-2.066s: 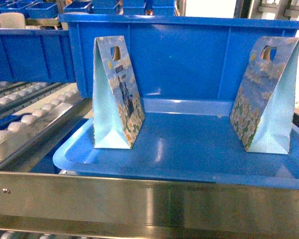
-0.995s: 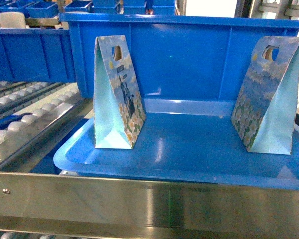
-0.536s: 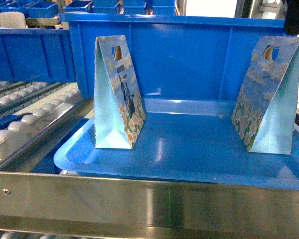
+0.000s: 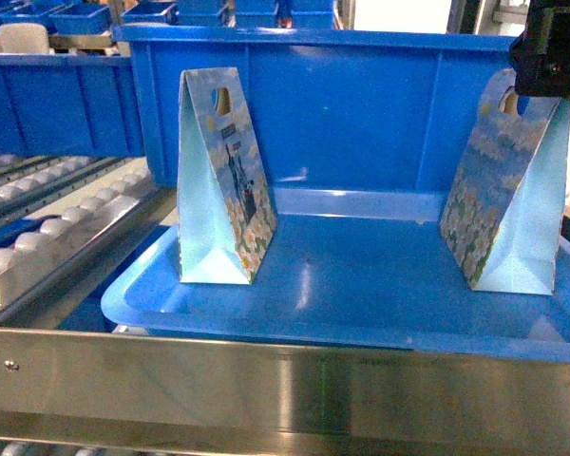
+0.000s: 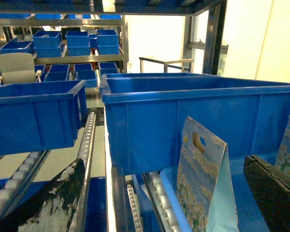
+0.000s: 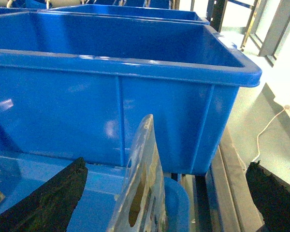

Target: Move flower gift bag to table near conveyor

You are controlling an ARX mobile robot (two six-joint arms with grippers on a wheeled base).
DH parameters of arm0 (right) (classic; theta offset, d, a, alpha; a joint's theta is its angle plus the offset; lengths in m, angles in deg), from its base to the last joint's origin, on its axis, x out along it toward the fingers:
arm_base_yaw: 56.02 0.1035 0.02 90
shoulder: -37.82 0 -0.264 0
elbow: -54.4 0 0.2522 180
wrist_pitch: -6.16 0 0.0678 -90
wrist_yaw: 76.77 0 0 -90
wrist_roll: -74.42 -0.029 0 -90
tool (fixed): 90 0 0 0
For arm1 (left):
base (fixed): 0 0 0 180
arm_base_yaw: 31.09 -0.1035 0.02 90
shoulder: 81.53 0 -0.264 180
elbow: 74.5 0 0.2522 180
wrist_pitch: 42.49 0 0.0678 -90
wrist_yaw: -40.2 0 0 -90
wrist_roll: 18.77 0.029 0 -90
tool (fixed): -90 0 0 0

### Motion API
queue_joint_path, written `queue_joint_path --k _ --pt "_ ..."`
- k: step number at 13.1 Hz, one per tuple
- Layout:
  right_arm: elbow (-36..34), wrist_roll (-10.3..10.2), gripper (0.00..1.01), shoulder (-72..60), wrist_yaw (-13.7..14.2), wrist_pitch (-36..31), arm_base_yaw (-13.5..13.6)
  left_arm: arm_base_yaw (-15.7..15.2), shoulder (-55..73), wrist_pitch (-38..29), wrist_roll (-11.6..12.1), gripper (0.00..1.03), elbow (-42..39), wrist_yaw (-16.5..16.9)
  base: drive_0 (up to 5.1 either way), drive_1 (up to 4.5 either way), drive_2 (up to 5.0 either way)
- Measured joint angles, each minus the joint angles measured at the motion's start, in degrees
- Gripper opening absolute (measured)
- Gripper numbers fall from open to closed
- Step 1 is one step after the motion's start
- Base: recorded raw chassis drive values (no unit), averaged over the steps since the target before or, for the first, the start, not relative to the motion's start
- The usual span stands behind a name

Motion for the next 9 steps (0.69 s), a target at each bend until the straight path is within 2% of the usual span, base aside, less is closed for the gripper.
queue_joint_path --k 2,3,9 --pt "-0.5 -2.0 0.98 -0.5 -1.6 0.3 0.2 0.0 0.0 0.0 0.0 0.98 0.0 0.0 0.0 0.00 0.0" --pt "-1.1 -2.4 0.98 -0.5 -2.1 0.4 0.7 0.0 0.0 0.0 0.0 0.98 0.0 0.0 0.0 0.00 0.0" --pt "-3.9 -3.7 0.98 -2.0 -1.0 -1.6 0.9 0.0 0.0 0.0 0.0 0.98 0.0 0.0 0.0 0.00 0.0"
